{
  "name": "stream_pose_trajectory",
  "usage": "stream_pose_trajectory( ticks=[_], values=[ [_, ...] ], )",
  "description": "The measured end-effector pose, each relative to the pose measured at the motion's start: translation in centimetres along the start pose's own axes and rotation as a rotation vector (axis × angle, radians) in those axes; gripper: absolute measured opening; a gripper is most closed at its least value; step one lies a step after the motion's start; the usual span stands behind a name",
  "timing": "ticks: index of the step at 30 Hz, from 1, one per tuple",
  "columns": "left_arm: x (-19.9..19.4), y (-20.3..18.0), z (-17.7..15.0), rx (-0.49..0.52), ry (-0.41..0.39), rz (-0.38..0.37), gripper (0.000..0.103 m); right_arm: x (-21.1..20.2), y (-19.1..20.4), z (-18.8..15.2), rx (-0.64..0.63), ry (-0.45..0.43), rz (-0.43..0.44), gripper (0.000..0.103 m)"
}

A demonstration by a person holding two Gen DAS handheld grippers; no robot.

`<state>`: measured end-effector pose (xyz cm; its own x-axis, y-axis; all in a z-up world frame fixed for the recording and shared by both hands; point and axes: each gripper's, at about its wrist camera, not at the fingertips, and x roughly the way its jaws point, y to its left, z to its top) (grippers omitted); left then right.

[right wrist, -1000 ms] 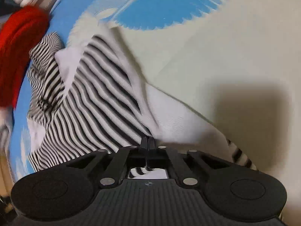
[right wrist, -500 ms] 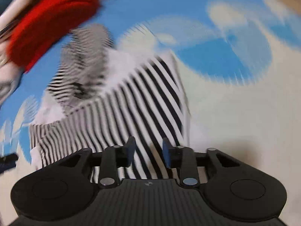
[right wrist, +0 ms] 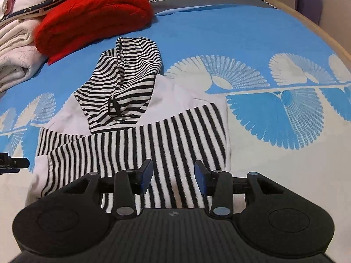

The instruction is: Fold small clothes

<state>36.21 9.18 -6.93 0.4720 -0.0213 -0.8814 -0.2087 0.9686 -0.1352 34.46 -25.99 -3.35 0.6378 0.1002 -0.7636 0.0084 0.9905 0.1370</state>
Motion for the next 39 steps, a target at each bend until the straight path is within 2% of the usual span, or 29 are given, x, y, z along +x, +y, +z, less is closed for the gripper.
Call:
stream_pose_trajectory(
  ticks=[10, 12, 13, 14, 18, 24, 27, 30, 34, 37, 39],
  values=[
    [1.1, -0.1, -0.3, 0.038, -0.006, 0.054, 0.047, -0.8, -0.9, 1.1, -0.009, -0.031, -0.018, 0.043],
    [1.1, 0.0, -0.3, 0.041, -0.035, 0.068, 0.038, -0.9, -1.1, 1.2, -0.014, -0.034, -0.028, 0.043],
    [0.9, 0.0, -0.3, 0.045, -0.054, 0.074, 0.028, -1.0, -1.2, 1.3, -0.014, -0.036, -0.031, 0.043],
    [0.8, 0.0, -0.4, 0.052, -0.08, 0.081, 0.024, -1.0, -1.4, 1.3, -0.012, -0.037, -0.034, 0.043],
    [0.4, -0.5, -0.5, 0.111, -0.19, 0.118, 0.024, -1.1, -2.1, 1.5, 0.001, -0.036, -0.037, 0.043],
    [1.4, -1.5, 1.1, 0.168, -0.254, 0.101, 0.023, -1.0, -3.0, 1.8, 0.017, -0.03, -0.039, 0.043],
    [3.2, -2.0, 4.1, 0.168, -0.24, 0.1, 0.023, -0.7, -3.5, 1.9, 0.028, -0.022, -0.042, 0.043],
    [5.7, -2.6, 8.9, 0.143, -0.223, 0.099, 0.023, 0.0, -4.1, 1.8, 0.029, -0.004, -0.057, 0.043],
    [9.6, -4.5, 15.5, 0.167, -0.227, 0.117, 0.023, 0.4, -5.1, 1.9, 0.03, 0.012, -0.07, 0.043],
    [12.5, -5.7, 19.9, 0.127, -0.204, 0.061, 0.024, 0.6, -5.8, 2.2, 0.025, 0.012, -0.095, 0.043],
    [14.4, -6.7, 22.4, 0.084, -0.181, 0.007, 0.031, 0.8, -6.2, 2.3, 0.026, 0.014, -0.102, 0.043]
  ],
)
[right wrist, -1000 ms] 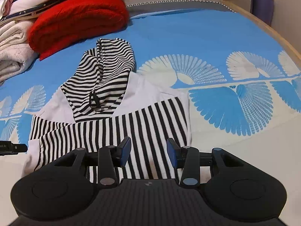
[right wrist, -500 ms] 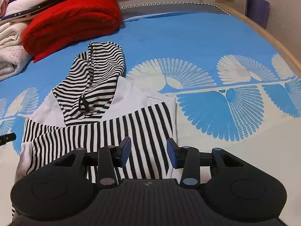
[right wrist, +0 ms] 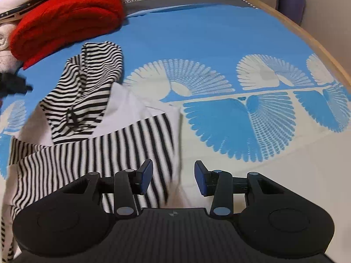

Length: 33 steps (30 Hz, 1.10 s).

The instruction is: Fold small clothes

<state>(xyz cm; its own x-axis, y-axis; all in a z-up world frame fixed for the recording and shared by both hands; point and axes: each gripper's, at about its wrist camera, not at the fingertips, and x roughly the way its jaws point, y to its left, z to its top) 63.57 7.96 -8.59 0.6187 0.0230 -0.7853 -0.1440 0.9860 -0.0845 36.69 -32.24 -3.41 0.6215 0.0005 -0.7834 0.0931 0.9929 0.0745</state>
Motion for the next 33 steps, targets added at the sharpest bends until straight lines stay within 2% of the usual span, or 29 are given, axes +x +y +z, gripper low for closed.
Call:
stream_pose_trajectory(
  ticks=[2, 3, 4, 9, 10, 12, 13, 15, 17, 20, 22, 24, 26, 28, 31, 33],
  values=[
    [2.2, -0.9, 1.9, -0.063, 0.015, -0.048, 0.049, 0.3, 0.0, 0.1, 0.0, 0.006, 0.006, 0.043],
    [3.2, -1.3, 2.5, -0.098, 0.021, -0.066, 0.066, 0.4, 0.1, 0.2, -0.004, 0.009, 0.01, 0.043],
    [4.4, -1.8, 3.0, -0.132, 0.03, -0.083, 0.078, 0.5, 0.2, 0.2, -0.008, 0.01, 0.012, 0.043],
    [8.4, -4.6, 4.6, -0.19, 0.011, -0.081, 0.077, 1.0, 0.4, 0.6, -0.011, 0.016, 0.018, 0.044],
    [9.1, -5.1, 4.8, -0.188, 0.009, -0.063, 0.072, 1.1, 0.4, 0.7, -0.009, 0.017, 0.016, 0.044],
    [9.9, -5.6, 5.1, -0.167, 0.001, -0.042, 0.031, 1.1, 0.3, 0.7, -0.009, 0.017, 0.014, 0.044],
    [10.1, -5.9, 5.3, -0.142, 0.004, -0.052, 0.002, 1.1, 0.2, 0.7, -0.01, 0.018, 0.012, 0.044],
    [9.2, -6.9, 5.3, -0.075, -0.014, -0.063, 0.002, 1.0, 0.0, 0.7, -0.007, 0.017, 0.009, 0.044],
    [6.9, -7.7, 4.7, -0.016, -0.064, -0.088, 0.002, 0.9, -0.3, 0.9, 0.001, 0.012, 0.009, 0.044],
    [0.8, -8.7, 2.6, 0.131, -0.172, -0.184, 0.002, 0.3, -0.8, 1.5, 0.027, -0.006, 0.016, 0.044],
    [-4.6, -8.8, -0.3, 0.259, -0.242, -0.275, 0.002, -0.5, -1.2, 2.0, 0.054, -0.033, 0.028, 0.044],
    [-10.1, -7.7, -4.3, 0.368, -0.277, -0.373, 0.002, -1.6, -1.6, 2.4, 0.077, -0.067, 0.037, 0.044],
    [-15.6, -5.6, -9.5, 0.484, -0.274, -0.479, 0.002, -2.6, -2.2, 2.6, 0.109, -0.099, 0.047, 0.044],
    [-19.5, -2.5, -14.2, 0.512, -0.228, -0.534, 0.002, -3.8, -2.8, 2.8, 0.161, -0.137, 0.065, 0.044],
    [-23.0, 2.5, -19.3, 0.422, -0.055, -0.55, 0.004, -5.6, -3.3, 2.7, 0.232, -0.188, 0.103, 0.044],
    [-24.7, 4.9, -20.5, 0.314, -0.01, -0.496, 0.01, -6.4, -3.2, 2.2, 0.261, -0.205, 0.134, 0.044]
  ],
)
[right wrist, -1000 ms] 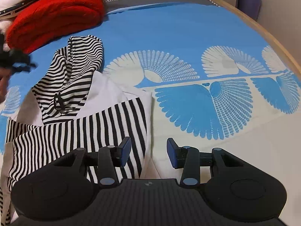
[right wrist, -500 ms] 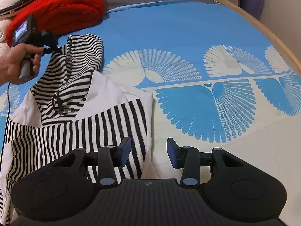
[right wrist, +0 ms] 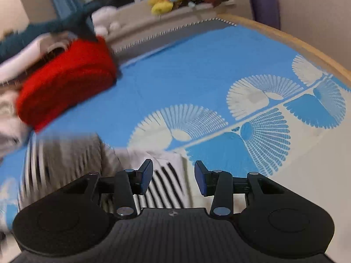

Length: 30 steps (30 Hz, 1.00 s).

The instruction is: Fold small clothes

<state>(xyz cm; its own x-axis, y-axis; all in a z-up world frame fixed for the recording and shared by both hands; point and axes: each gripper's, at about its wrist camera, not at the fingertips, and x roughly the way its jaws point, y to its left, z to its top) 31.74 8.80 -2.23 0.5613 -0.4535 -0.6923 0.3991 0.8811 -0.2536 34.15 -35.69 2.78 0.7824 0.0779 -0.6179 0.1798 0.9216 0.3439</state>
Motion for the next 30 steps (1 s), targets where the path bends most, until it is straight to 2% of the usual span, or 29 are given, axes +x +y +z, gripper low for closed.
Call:
stream_pose_trajectory(
  ticks=[3, 4, 6, 9, 10, 13, 15, 17, 22, 28, 29, 30],
  values=[
    [-1.4, 2.2, -0.2, -0.275, -0.05, 0.121, 0.031, -0.6, 0.7, -1.0, 0.01, 0.015, 0.038, 0.044],
    [-1.2, 3.4, -0.5, -0.393, -0.056, 0.138, 0.032, -0.5, 0.9, -1.4, 0.009, 0.028, 0.05, 0.044],
    [0.3, 5.5, -1.6, -0.558, -0.068, 0.141, 0.032, -0.2, 1.4, -2.1, 0.016, 0.063, 0.071, 0.044],
    [3.4, 8.1, -2.7, -0.736, 0.081, 0.269, 0.032, 0.9, 2.1, -3.3, 0.021, 0.136, 0.104, 0.043],
    [4.4, 8.6, -2.9, -0.78, 0.114, 0.263, 0.032, 1.6, 2.2, -3.7, 0.035, 0.175, 0.118, 0.043],
    [7.1, 9.0, -3.0, -0.825, 0.202, 0.183, 0.035, 4.1, 2.0, -5.1, 0.109, 0.295, 0.128, 0.043],
    [7.7, 8.6, -3.3, -0.822, 0.219, 0.169, 0.038, 5.6, 1.9, -5.9, 0.15, 0.354, 0.112, 0.043],
    [8.0, 8.4, -3.7, -0.821, 0.236, 0.16, 0.046, 6.9, 2.0, -6.5, 0.172, 0.386, 0.094, 0.043],
    [10.4, 8.6, -4.9, -0.904, 0.291, 0.134, 0.047, 9.0, 2.8, -7.3, 0.184, 0.422, 0.069, 0.044],
    [12.9, 8.3, -5.2, -0.944, 0.318, 0.125, 0.047, 10.2, 3.2, -7.7, 0.171, 0.426, 0.05, 0.044],
    [13.1, 8.3, -5.2, -0.949, 0.322, 0.13, 0.047, 10.2, 3.2, -7.7, 0.17, 0.423, 0.054, 0.043],
    [13.3, 8.2, -5.2, -0.95, 0.324, 0.137, 0.047, 10.2, 3.1, -7.7, 0.171, 0.414, 0.064, 0.036]
  ],
)
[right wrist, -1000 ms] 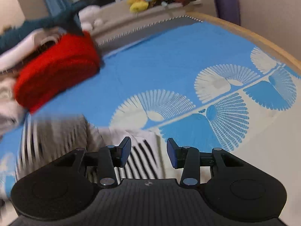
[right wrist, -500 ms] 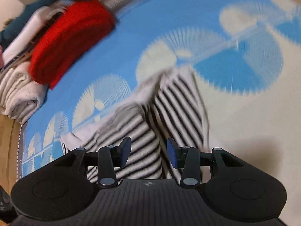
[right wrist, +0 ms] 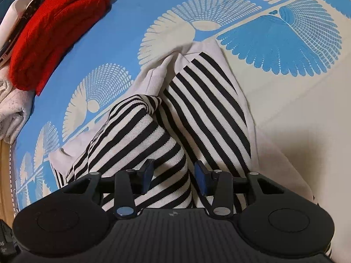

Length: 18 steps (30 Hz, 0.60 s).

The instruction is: Fold small clothes

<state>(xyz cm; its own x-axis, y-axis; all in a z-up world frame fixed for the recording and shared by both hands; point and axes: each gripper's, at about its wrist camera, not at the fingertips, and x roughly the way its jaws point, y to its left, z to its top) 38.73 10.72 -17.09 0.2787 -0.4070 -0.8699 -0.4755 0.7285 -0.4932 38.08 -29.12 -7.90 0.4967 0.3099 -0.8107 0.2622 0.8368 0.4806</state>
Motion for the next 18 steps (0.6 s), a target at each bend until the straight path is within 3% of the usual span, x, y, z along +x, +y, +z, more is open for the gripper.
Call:
stream_pose_trajectory(
  ticks=[3, 4, 5, 7, 10, 13, 15, 16, 18],
  values=[
    [0.3, -0.2, 0.2, -0.001, -0.011, 0.006, 0.045, -0.6, -0.2, 0.1, -0.014, -0.026, 0.05, 0.008],
    [0.3, -0.2, 0.2, 0.004, -0.021, 0.013, 0.038, -0.9, -0.4, 0.2, -0.012, -0.033, 0.073, 0.006],
    [0.2, -0.3, 0.3, 0.016, -0.03, 0.023, 0.022, -1.3, -0.5, 0.3, -0.012, -0.041, 0.101, 0.003],
    [0.0, -0.5, 0.3, 0.042, -0.051, 0.036, 0.001, -2.1, -0.6, 0.5, -0.021, -0.064, 0.147, 0.001],
    [-2.9, -1.5, 0.2, 0.086, -0.17, 0.051, 0.001, -3.9, -0.9, 1.1, -0.006, -0.114, 0.231, 0.001],
    [-8.3, -3.3, 0.2, 0.167, -0.372, -0.057, 0.001, -6.8, -1.5, 1.7, 0.069, -0.185, 0.354, 0.001],
    [-10.9, -3.7, 0.2, 0.218, -0.475, -0.09, 0.0, -8.3, -1.8, 1.7, 0.082, -0.217, 0.374, 0.001],
    [-11.1, -3.3, 0.4, 0.197, -0.46, -0.122, 0.0, -8.5, -1.9, 1.6, 0.078, -0.21, 0.362, 0.001],
    [-9.9, -1.7, 1.0, 0.113, -0.33, -0.155, 0.001, -7.5, -2.3, 1.3, 0.079, -0.131, 0.28, 0.001]
  ],
)
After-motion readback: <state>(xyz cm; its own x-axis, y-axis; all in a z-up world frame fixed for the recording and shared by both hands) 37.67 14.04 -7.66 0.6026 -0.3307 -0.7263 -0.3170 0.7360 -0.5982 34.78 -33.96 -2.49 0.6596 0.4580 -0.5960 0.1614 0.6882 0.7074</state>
